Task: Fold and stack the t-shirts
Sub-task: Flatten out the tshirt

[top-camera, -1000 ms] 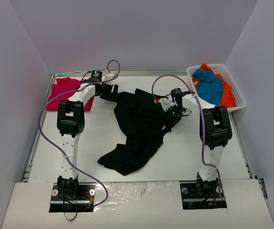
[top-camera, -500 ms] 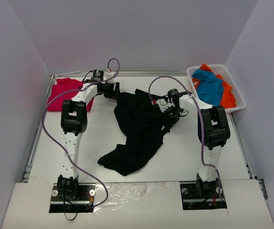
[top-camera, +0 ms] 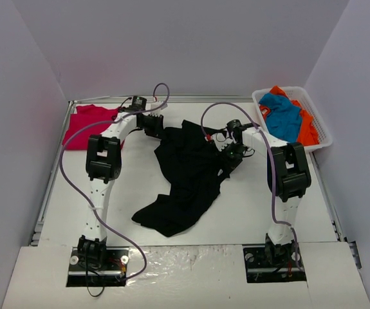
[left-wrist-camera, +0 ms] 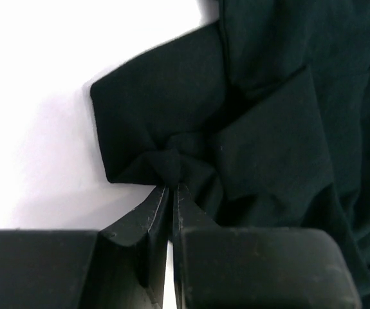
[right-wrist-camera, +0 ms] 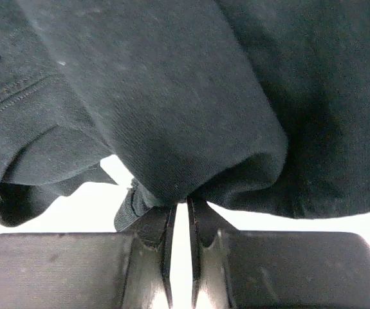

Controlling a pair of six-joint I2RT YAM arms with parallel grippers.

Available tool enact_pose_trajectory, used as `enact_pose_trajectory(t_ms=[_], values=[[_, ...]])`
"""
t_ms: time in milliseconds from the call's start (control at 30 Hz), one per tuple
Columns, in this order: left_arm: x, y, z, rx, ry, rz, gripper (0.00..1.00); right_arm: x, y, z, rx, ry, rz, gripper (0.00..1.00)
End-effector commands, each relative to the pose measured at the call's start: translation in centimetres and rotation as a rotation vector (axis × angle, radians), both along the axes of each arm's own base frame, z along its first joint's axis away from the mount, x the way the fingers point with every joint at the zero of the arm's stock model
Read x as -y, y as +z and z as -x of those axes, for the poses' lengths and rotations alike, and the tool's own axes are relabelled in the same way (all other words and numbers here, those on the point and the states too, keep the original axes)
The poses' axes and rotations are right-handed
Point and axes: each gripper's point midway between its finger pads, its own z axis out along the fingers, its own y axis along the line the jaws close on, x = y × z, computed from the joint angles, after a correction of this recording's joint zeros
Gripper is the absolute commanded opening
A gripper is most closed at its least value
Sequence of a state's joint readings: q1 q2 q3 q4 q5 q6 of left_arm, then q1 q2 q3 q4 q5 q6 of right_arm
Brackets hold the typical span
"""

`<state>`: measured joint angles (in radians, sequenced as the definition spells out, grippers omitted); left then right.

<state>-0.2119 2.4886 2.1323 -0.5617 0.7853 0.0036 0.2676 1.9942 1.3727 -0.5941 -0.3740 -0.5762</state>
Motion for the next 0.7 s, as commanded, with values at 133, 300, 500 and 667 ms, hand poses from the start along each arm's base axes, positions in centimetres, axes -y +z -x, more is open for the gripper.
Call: enact_pose_trajectory(t_ms=[133,300,500,667], values=[[-9.7,12.9,-0.4,0.273,0.112,-0.205,0.02,4.3,4.4,-2.4,0.104,-0.133,0.009,0.0],[-15.1,21.2,2.4,0.412,0.174,-0.306,0.02,7.2,10.4,-4.8,0.26,-0.207,-0.007,0.0],[-18.5,24.5,8.0,0.464,0.178,-0.372,0.02,8.9,17.5,-6.8,0.416,-0.275,-0.034,0.0],[-18.8,26.3,13.4,0.531,0.177,-0.389,0.02,9.2,19.2,-6.3,0.446,-0.289,-0.038,0.0]])
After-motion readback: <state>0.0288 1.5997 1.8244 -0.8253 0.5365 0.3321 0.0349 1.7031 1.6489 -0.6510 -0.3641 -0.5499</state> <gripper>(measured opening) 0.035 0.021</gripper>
